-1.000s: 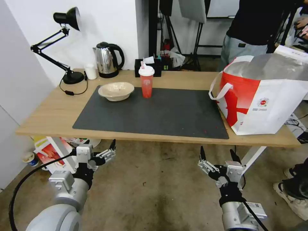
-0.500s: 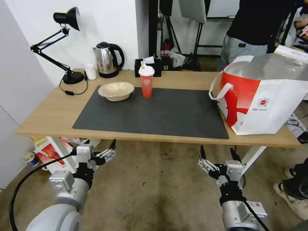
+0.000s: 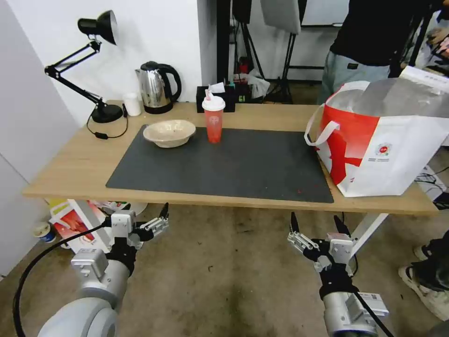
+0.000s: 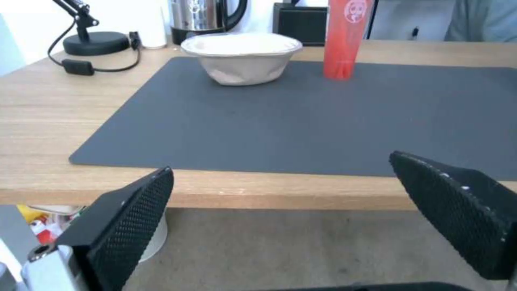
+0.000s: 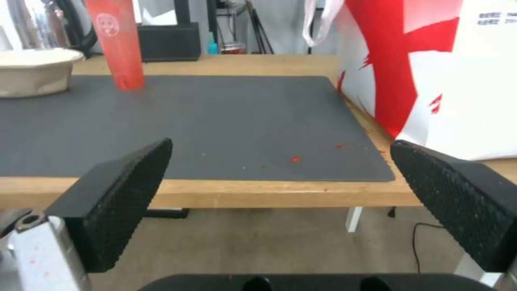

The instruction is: Pick up the trash from the table and place it into the takeout bag.

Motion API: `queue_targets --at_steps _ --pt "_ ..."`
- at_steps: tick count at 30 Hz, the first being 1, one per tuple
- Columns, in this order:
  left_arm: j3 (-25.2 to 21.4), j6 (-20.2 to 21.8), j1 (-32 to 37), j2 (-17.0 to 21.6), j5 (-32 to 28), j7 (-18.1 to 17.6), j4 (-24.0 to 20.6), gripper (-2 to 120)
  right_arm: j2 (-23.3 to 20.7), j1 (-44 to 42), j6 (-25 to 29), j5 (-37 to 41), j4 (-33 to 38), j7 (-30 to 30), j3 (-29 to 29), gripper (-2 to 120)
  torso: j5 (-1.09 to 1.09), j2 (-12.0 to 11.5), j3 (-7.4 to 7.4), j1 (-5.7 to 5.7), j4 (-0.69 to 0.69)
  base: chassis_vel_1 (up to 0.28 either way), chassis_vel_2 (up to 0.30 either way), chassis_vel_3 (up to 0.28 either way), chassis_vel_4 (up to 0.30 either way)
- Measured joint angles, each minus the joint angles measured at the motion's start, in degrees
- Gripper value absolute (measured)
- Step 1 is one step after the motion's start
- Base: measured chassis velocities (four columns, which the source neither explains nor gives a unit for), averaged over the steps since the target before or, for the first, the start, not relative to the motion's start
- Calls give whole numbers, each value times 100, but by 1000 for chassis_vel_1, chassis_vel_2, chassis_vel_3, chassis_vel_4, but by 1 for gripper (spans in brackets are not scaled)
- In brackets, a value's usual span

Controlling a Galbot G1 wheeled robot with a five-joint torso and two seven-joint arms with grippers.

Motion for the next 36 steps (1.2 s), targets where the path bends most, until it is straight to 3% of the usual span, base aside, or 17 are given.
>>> queue_targets --at_steps 9,15,21,28,36 --pt "-13 -2 7 12 -8 8 -5 100 -308 -14 -27 53 333 -832 101 100 0 0 0 0 0 0 0 0 0" --pt "-21 -8 5 12 -10 12 1 100 -618 483 139 753 512 -1691 278 100 1 0 0 0 0 0 0 0 0" --pt "-21 -15 -11 2 -5 14 25 100 -785 811 -34 1074 516 -1895 392 100 0 -1 0 0 0 0 0 0 0" --pt "-54 -25 -58 -49 1 29 75 100 -977 1804 -50 1872 450 -2699 412 100 -2 -1 0 -1 0 0 0 0 0" --pt "-70 -28 -58 -66 16 35 103 100 -994 3574 -498 3337 -395 -3612 160 100 -1 -1 0 0 1 0 0 0 0"
